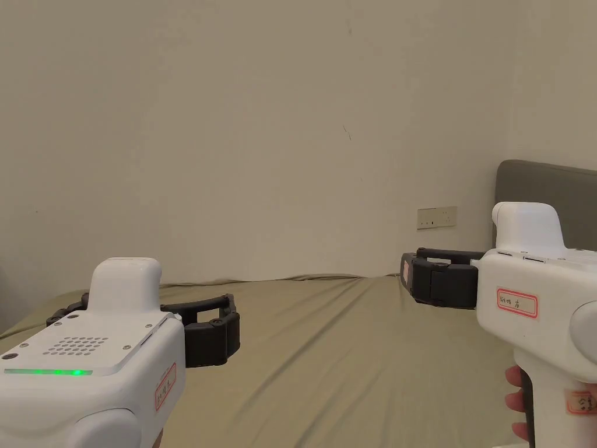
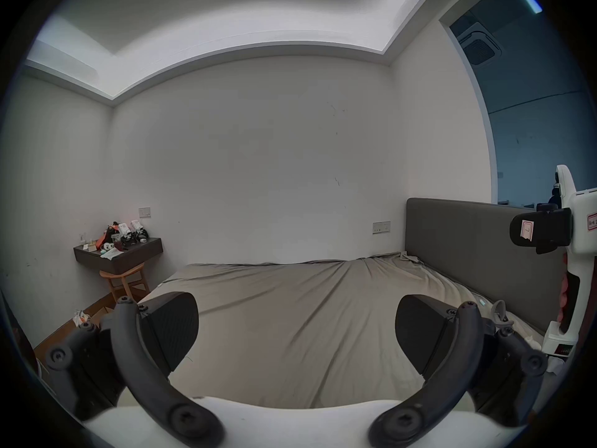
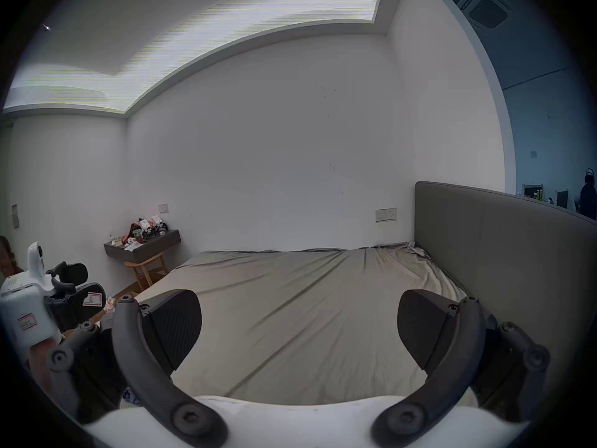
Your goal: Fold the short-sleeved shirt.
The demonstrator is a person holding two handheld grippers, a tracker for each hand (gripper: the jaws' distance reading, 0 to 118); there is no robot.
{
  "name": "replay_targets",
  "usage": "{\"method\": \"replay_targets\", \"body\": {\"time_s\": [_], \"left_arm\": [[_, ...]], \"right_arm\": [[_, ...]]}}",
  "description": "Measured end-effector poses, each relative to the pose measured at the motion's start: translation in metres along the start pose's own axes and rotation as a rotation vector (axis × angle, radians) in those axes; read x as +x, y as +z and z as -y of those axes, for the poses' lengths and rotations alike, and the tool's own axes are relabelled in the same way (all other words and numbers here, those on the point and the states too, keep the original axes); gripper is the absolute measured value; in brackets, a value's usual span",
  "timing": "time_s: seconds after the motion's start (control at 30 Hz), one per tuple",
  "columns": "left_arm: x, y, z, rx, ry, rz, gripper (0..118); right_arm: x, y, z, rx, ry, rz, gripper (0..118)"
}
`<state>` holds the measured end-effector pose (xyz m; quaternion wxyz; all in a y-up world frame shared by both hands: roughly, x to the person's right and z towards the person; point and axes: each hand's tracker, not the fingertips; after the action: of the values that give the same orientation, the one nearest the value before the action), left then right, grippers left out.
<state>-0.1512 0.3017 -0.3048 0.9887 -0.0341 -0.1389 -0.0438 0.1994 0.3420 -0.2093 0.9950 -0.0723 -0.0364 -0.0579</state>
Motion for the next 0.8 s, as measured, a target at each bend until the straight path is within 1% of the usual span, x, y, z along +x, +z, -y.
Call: {"method": "replay_targets", "body": {"time_s": [0.57, 0.7, 0.8], "left_arm": [[-0.0004, -0.0002, -0.0046, 0.001, -0.017, -0.002, 118], [0.0017, -0.0011, -0.0049, -0.009, -0.027, -0.004, 118], [0.0031, -0.0013, -0.0041, -0.007, -0.029, -0.003, 118]], "right_arm": [[-0.0020, -0.0016, -0.0004, -0.001, 0.000, -0.008, 118], [-0.0024, -0.0013, 0.0000, 0.003, 0.008, 0.010, 118], [-0.0031, -0.0004, 0.0019, 0.023, 0.032, 0.049, 118]]}}
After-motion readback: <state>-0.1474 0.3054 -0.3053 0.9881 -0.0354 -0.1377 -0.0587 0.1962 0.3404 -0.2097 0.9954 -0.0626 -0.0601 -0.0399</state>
